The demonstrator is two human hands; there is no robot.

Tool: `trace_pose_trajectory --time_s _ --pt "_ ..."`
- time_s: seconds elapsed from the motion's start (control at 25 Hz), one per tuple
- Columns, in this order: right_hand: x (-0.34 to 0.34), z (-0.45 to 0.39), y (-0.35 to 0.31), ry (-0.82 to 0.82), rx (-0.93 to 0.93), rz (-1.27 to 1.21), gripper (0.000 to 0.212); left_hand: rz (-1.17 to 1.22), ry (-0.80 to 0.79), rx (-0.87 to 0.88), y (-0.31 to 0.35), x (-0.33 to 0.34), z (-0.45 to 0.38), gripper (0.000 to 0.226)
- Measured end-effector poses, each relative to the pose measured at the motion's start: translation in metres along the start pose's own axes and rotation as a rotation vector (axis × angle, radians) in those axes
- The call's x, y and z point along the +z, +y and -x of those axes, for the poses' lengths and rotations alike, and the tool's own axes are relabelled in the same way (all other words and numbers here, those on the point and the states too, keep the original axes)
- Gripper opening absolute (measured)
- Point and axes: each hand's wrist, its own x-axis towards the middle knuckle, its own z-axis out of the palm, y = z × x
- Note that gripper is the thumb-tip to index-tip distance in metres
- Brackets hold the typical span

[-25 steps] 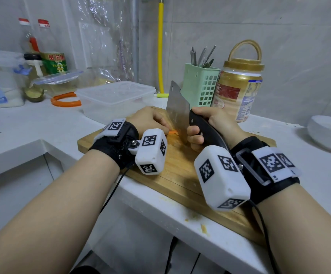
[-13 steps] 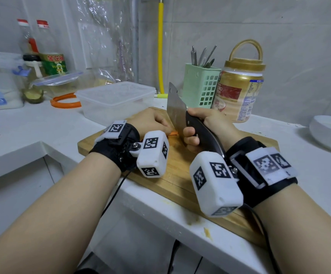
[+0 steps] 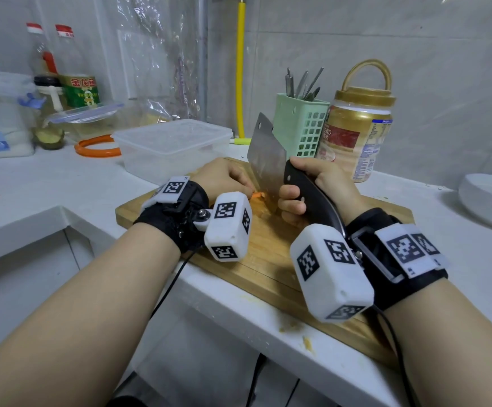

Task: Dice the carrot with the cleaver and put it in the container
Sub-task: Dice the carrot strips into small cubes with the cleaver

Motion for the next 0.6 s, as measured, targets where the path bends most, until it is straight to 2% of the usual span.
trace_pose_trajectory --time_s 0.4,0.6 --pt "0.001 -0.003 -0.003 0.034 0.052 0.132 0.023 0.000 -0.006 0.026 0.001 -0.001 0.002 0.005" --pt "0.008 -0.007 -0.012 0.059 0.092 0.110 0.019 -0.002 -0.007 0.015 0.003 -0.001 0.003 0.010"
